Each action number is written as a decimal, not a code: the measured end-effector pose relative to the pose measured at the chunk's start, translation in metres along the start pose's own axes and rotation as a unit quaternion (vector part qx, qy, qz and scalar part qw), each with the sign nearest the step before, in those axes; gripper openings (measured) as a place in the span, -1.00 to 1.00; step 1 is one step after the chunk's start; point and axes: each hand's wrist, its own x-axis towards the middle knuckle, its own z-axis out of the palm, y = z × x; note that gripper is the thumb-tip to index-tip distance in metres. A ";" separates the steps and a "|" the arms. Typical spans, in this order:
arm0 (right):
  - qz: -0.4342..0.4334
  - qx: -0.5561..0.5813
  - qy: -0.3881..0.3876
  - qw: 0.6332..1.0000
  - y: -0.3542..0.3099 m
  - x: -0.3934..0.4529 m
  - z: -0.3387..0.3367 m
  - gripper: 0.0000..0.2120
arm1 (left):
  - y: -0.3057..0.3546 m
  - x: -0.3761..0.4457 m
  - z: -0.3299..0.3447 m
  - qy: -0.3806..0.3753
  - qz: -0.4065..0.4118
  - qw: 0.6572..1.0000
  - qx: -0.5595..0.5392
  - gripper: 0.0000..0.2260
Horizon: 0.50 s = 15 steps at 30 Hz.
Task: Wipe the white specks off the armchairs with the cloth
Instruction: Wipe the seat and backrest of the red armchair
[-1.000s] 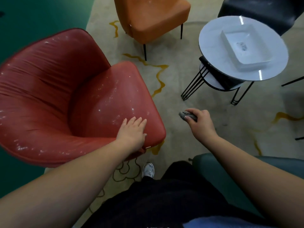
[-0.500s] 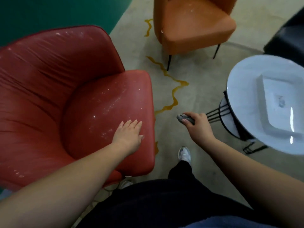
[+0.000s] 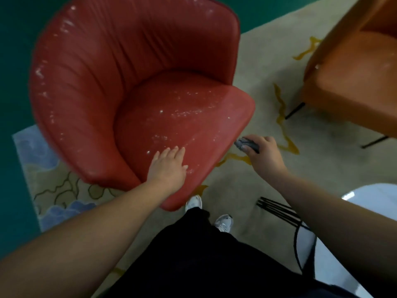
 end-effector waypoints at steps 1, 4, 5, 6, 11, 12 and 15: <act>-0.014 -0.001 -0.015 1.000 -0.005 0.009 0.004 -0.75 | -0.005 0.000 -0.001 0.005 -0.016 1.000 -0.007 -0.47; -0.056 -0.026 -0.049 0.997 -0.025 0.033 0.012 -0.73 | -0.019 0.003 -0.003 0.007 -0.058 0.998 -0.029 -0.47; -0.069 -0.031 -0.051 0.996 -0.033 0.041 0.013 -0.73 | -0.024 0.006 -0.003 0.009 -0.068 0.997 -0.035 -0.47; -0.079 -0.033 -0.054 0.995 -0.040 0.049 0.014 -0.72 | -0.029 0.008 -0.003 0.011 -0.078 0.996 -0.039 -0.47; -0.114 -0.030 -0.080 0.990 -0.070 0.078 0.024 -0.74 | -0.051 0.004 -0.003 0.033 -0.145 0.984 -0.097 -0.46; -0.114 -0.031 -0.085 0.989 -0.075 0.083 0.027 -0.74 | -0.055 0.002 -0.003 0.036 -0.163 0.980 -0.108 -0.46; -0.120 -0.044 -0.112 0.985 -0.089 0.101 0.036 -0.70 | -0.061 -0.004 0.000 0.041 -0.198 0.970 -0.137 -0.45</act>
